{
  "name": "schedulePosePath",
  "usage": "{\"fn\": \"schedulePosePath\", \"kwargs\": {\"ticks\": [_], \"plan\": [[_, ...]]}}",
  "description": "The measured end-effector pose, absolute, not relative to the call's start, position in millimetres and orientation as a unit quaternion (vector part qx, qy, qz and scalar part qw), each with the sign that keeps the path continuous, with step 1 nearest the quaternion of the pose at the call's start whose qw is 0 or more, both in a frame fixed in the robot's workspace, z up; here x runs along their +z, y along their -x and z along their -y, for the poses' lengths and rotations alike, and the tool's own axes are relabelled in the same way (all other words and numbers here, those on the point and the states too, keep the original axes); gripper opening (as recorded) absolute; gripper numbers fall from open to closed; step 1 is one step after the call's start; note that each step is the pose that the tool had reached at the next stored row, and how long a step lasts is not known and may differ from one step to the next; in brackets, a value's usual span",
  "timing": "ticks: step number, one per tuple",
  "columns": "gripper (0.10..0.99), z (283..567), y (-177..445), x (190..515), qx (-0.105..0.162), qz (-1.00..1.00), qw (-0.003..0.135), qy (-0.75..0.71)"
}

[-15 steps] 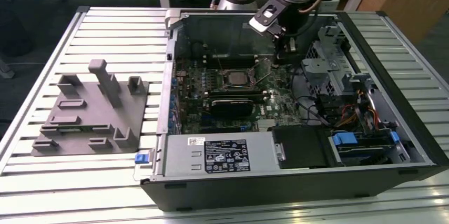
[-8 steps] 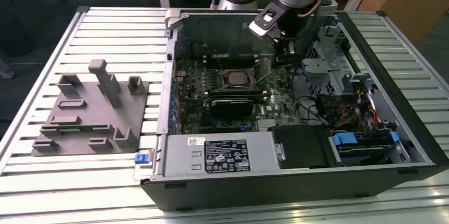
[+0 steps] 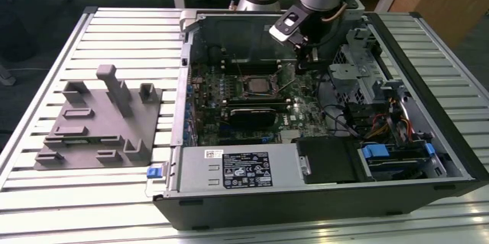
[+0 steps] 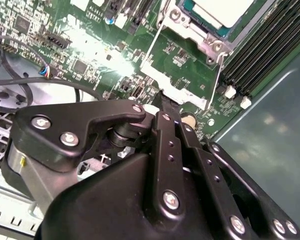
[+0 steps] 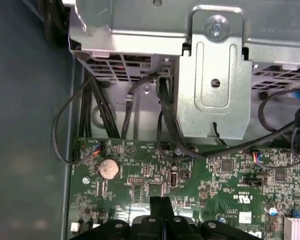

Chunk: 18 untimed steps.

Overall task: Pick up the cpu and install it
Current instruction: 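Close the cpu cover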

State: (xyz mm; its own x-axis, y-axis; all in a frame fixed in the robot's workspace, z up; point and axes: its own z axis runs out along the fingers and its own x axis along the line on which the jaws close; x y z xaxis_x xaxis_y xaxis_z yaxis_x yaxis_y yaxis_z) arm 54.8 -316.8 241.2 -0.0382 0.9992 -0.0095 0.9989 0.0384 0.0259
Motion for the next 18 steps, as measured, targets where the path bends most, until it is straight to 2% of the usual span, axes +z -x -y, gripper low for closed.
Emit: {"fn": "schedulePosePath", "kwargs": {"ticks": [10, 18], "plan": [[0.106, 317, -44, 242, -0.005, -0.721, 0.001, -0.693], [0.106, 317, -34, 243, -0.007, -0.721, -0.003, -0.693]]}}
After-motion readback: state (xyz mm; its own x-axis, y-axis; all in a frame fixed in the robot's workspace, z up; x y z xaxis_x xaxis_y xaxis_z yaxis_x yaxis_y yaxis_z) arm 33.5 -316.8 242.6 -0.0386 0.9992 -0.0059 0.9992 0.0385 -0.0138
